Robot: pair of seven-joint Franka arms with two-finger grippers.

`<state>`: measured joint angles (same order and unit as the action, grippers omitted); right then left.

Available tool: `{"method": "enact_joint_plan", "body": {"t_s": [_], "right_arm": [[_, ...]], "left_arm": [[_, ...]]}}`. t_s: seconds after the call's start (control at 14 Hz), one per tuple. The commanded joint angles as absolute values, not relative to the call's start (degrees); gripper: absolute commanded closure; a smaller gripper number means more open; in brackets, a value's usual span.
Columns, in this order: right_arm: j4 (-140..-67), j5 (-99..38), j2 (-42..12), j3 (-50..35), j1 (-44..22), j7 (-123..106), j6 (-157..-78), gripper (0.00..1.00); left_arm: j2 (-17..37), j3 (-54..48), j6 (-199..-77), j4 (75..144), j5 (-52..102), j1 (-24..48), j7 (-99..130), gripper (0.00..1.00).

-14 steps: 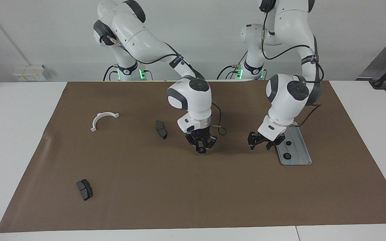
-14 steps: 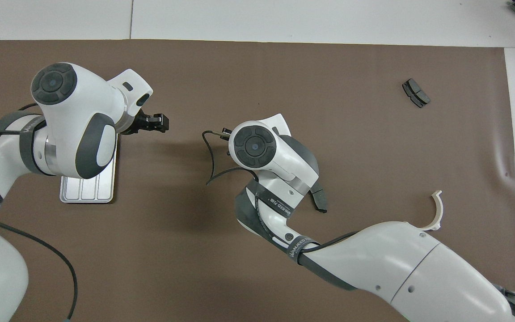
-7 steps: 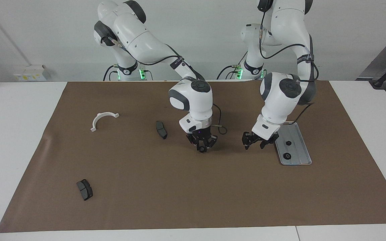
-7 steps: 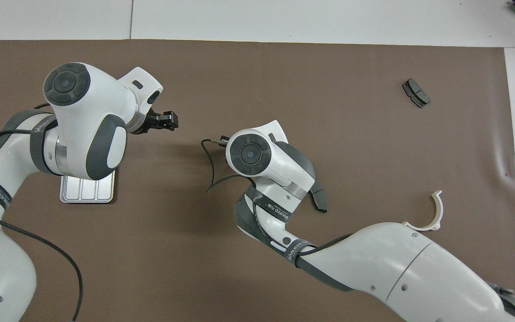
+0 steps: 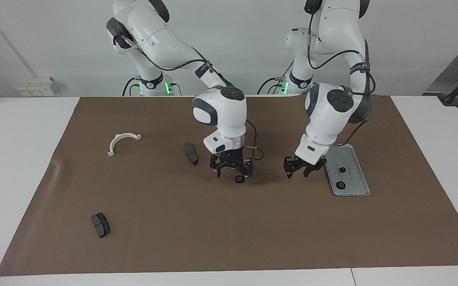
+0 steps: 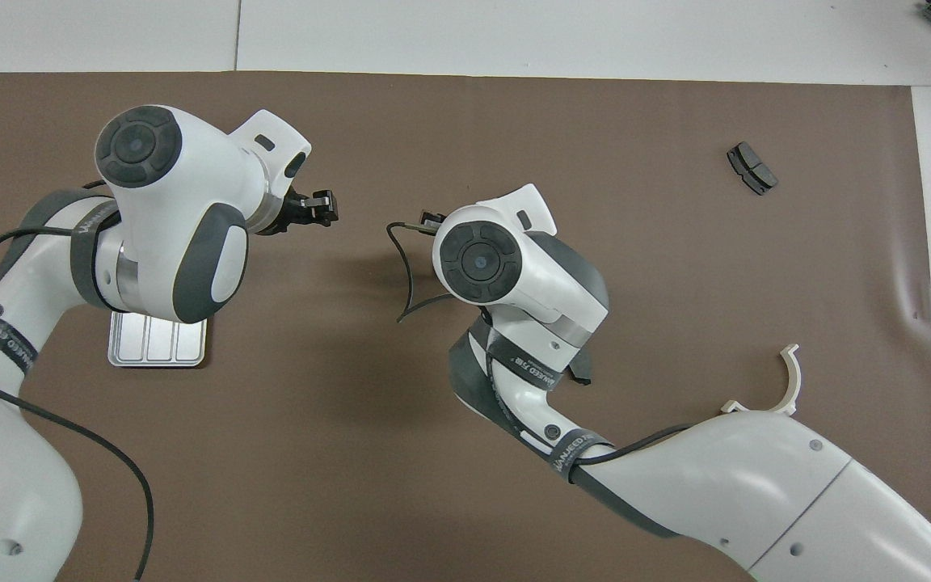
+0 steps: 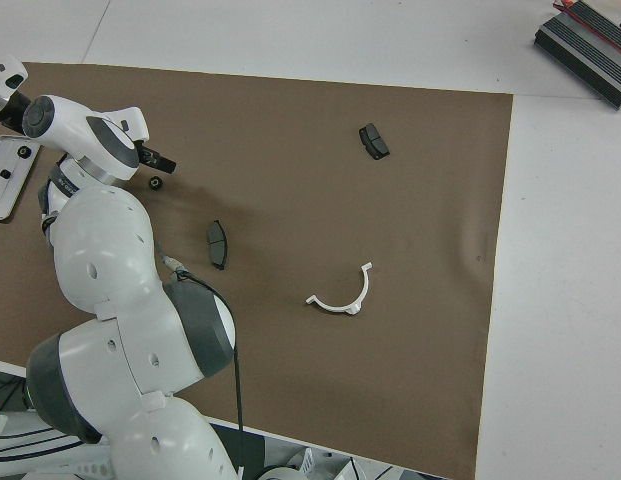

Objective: Pick bearing gear from pile to tray
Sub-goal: 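Carry the third gear to the center with the right gripper and release, then grasp the third gear with the left gripper while the right gripper retracts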

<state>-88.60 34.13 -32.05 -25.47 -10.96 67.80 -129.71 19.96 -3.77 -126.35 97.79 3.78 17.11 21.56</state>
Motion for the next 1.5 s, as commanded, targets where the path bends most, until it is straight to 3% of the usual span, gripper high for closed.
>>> {"method": "enact_joint_plan", "body": {"t_s": [0.0, 0.43, 1.43], "right_arm": [[-90.0, 32.71, -27.78, -25.4, -7.66, 60.85, -126.83, 0.0], [-89.91, 14.87, -19.7, -12.15, -7.38, 38.0, -121.65, 0.0], [-90.7, 0.0, -4.05, 9.31, -7.3, 2.21, -98.02, 0.0]], "left_arm": [[24.34, -2.81, -125.42, 92.81, 4.13, 22.22, 25.48, 0.37], [30.67, -2.37, -124.45, 86.23, 3.43, 28.82, 26.81, 0.37], [36.3, -2.46, -125.33, 83.32, -1.84, 33.05, 26.63, 0.37]]}}
